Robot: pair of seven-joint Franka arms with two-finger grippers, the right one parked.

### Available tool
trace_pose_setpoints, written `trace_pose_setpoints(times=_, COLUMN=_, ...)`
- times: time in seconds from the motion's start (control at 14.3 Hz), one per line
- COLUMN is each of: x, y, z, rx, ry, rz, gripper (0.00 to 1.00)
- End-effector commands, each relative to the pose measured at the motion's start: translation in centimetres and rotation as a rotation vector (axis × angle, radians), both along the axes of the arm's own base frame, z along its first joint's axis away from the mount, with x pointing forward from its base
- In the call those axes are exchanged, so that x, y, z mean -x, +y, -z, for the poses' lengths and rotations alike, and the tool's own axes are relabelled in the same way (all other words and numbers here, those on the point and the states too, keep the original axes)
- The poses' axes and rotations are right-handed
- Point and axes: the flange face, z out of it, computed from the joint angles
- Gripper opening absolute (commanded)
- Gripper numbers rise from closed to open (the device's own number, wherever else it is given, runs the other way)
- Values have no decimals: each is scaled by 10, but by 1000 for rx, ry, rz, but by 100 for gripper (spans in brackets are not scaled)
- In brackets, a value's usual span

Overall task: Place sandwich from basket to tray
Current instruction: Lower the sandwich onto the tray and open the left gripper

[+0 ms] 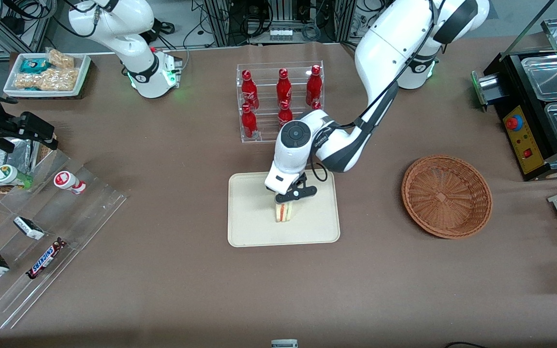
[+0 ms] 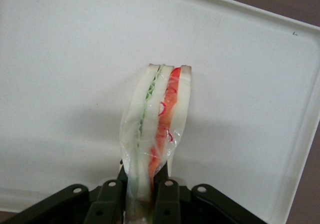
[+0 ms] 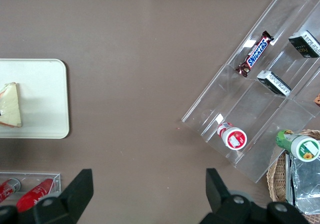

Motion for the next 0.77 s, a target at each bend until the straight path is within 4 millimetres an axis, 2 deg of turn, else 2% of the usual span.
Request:
trace_pose_setpoints(times=0.0, x=-3, y=-9, z=-11, rx=10, ry=-35, rz=1, gripper=100)
trace_pose_setpoints(times=0.14, x=-6, y=-5, z=-27, rx=15, ry=-43, rz=-9, gripper=100)
trace_pose_setpoints(times=0.21, x=-11, y=0, z=-41, rx=15, ry=-54, rz=-17, gripper=100)
trace_pose_setpoints(times=0.42, x=-21, y=17, z=-104, rx=11, ry=-78, rz=-50, gripper=100)
trace_pose_setpoints(times=0.56, x=-17, y=29, z=-142, rx=-15, ry=-59, rz=-70, gripper=100)
trace_pose_setpoints(times=0.7, x=-32, y=69, z=-174, rx=-50, ry=-40, rz=-115, gripper=100)
